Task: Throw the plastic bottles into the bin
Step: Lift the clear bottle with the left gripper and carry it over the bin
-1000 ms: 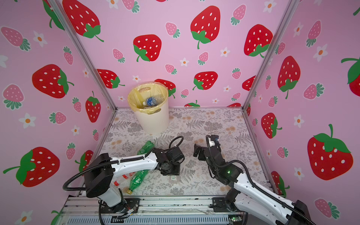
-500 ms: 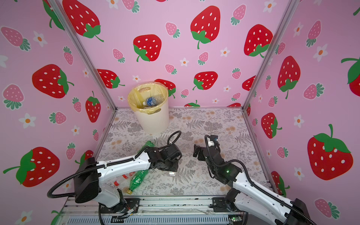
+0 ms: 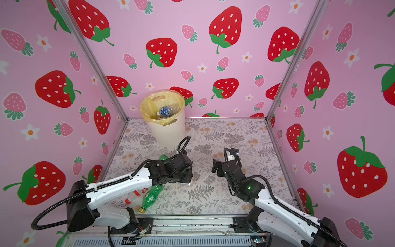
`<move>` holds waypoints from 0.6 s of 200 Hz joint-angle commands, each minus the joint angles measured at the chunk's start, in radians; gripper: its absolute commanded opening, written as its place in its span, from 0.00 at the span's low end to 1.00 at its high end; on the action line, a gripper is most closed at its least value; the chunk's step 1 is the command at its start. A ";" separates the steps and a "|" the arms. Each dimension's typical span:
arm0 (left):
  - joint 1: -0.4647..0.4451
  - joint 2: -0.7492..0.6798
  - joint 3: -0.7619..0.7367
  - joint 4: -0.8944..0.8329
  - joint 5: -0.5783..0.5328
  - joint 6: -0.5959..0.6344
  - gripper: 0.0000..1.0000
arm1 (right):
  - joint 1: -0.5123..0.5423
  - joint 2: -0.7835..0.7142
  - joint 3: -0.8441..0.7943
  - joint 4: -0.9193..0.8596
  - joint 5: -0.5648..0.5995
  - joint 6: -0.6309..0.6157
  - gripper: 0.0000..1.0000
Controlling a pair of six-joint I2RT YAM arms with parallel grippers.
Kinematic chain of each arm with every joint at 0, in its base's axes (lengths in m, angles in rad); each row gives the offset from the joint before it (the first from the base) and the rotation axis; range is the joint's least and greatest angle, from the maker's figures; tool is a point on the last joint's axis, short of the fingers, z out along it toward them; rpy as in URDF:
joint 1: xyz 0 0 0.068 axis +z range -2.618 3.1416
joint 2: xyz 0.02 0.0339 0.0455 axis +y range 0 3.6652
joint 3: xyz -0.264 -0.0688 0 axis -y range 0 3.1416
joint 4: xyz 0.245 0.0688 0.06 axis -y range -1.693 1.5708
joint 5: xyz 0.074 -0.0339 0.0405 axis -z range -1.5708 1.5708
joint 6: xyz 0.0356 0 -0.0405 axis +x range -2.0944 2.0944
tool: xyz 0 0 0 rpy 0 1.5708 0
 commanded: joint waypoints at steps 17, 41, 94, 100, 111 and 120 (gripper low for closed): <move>0.047 -0.065 0.033 0.008 -0.050 0.041 0.52 | -0.004 0.003 0.008 -0.020 -0.001 0.025 0.99; 0.094 -0.098 0.037 0.008 -0.040 0.057 0.52 | -0.004 0.003 0.006 -0.019 -0.002 0.029 0.99; 0.181 -0.117 0.104 -0.031 -0.003 0.139 0.52 | -0.004 0.009 0.005 -0.015 -0.003 0.029 0.99; 0.188 -0.118 0.113 -0.039 -0.002 0.143 0.52 | -0.004 0.009 0.005 -0.015 -0.003 0.029 0.99; 0.204 -0.125 0.119 -0.041 0.003 0.149 0.52 | -0.003 0.013 0.005 -0.012 -0.003 0.030 0.99; 0.216 -0.132 0.122 -0.040 0.014 0.155 0.52 | -0.004 0.015 0.005 -0.009 -0.003 0.030 0.99</move>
